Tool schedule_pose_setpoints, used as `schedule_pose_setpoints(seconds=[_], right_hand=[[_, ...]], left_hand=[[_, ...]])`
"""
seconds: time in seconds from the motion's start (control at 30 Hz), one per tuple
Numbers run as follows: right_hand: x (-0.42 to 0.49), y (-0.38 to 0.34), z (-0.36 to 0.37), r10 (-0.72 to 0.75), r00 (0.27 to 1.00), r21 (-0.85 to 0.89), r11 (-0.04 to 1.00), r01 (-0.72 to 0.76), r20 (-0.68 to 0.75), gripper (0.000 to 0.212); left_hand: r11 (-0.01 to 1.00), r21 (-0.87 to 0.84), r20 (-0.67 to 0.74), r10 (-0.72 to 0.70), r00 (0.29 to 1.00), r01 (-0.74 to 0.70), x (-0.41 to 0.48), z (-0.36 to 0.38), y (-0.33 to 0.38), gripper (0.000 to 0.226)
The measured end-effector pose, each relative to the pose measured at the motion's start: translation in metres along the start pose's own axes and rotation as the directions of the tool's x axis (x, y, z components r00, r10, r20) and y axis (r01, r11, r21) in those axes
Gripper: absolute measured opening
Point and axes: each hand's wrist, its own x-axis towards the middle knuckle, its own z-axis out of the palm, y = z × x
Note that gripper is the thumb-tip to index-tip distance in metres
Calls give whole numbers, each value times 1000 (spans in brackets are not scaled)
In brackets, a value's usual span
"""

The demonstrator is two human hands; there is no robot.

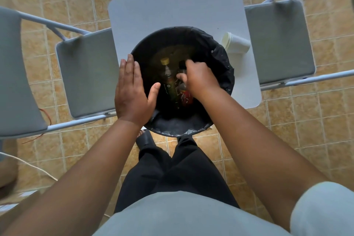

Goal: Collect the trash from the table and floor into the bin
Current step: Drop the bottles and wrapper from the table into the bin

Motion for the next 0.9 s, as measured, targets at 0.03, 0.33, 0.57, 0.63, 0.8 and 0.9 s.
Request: schedule_pose_setpoints(seconds=[0.03,0.33,0.57,0.63,0.8,0.9], right_hand=[[-2,1,-3,-51,996,-1,999,51,-72,34],[16,63,-71,-79,628,126,953,275,-774,21],[107,177,-35,300,941,-136,937,-322,-155,46],[120,191,-23,294,952,-252,918,-306,-84,56],[150,208,1,278,961,-336,903,-267,-16,77],[155,209,14,273,952,-387,870,-306,-139,66]], left_hand=[[1000,5,6,0,1000,0,0,0,0,77],[999,34,17,11,1000,-11,0,2,1,77],[995,99,28,28,999,-31,0,3,2,78],[994,103,25,25,999,-28,0,3,2,77],[995,91,-3,31,1000,-31,0,6,2,76],[996,83,-12,33,999,-32,0,7,2,76]])
